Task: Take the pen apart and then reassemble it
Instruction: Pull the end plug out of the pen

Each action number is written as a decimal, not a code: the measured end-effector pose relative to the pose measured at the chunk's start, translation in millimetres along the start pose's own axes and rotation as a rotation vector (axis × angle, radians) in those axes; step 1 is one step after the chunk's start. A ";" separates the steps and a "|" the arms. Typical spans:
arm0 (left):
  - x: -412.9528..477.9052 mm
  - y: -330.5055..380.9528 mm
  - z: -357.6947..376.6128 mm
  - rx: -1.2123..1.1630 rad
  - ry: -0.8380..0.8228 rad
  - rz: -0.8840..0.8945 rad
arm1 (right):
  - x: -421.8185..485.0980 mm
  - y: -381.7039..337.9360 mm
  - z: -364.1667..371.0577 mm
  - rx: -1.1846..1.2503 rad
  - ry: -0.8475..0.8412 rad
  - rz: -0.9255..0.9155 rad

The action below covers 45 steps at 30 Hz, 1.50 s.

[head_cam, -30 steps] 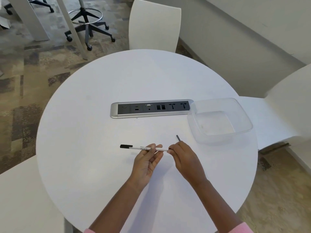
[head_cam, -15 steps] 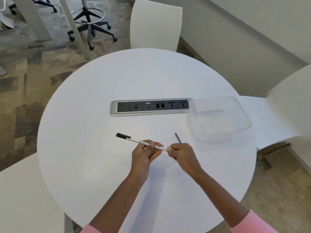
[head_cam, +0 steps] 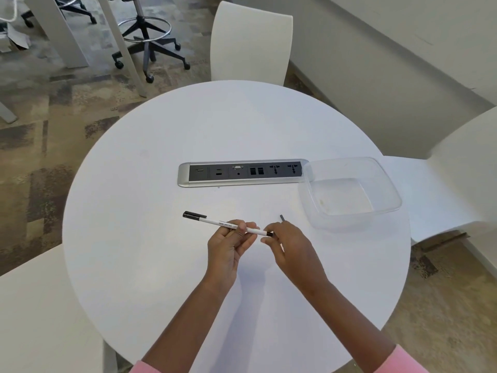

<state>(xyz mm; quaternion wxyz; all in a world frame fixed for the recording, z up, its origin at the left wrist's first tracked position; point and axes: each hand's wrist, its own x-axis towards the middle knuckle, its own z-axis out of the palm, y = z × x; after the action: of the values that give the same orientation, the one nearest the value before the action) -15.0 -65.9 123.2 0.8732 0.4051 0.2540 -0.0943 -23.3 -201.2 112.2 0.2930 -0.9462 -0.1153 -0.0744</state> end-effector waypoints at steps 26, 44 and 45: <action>-3.9 3.1 4.0 -0.009 -0.014 0.010 | 14.5 -9.4 -25.8 0.456 -0.164 0.331; -12.0 2.4 7.4 0.034 -0.020 0.041 | 12.5 -16.3 -28.5 0.271 -0.195 0.282; -12.2 2.1 7.1 0.048 -0.028 0.045 | 15.4 -15.7 -32.4 0.397 -0.264 0.399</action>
<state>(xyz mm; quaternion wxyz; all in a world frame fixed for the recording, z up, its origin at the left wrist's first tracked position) -22.1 -70.3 134.8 0.8685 0.4302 0.2305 -0.0864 -14.9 -204.5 150.3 0.4633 -0.8760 0.0232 0.1319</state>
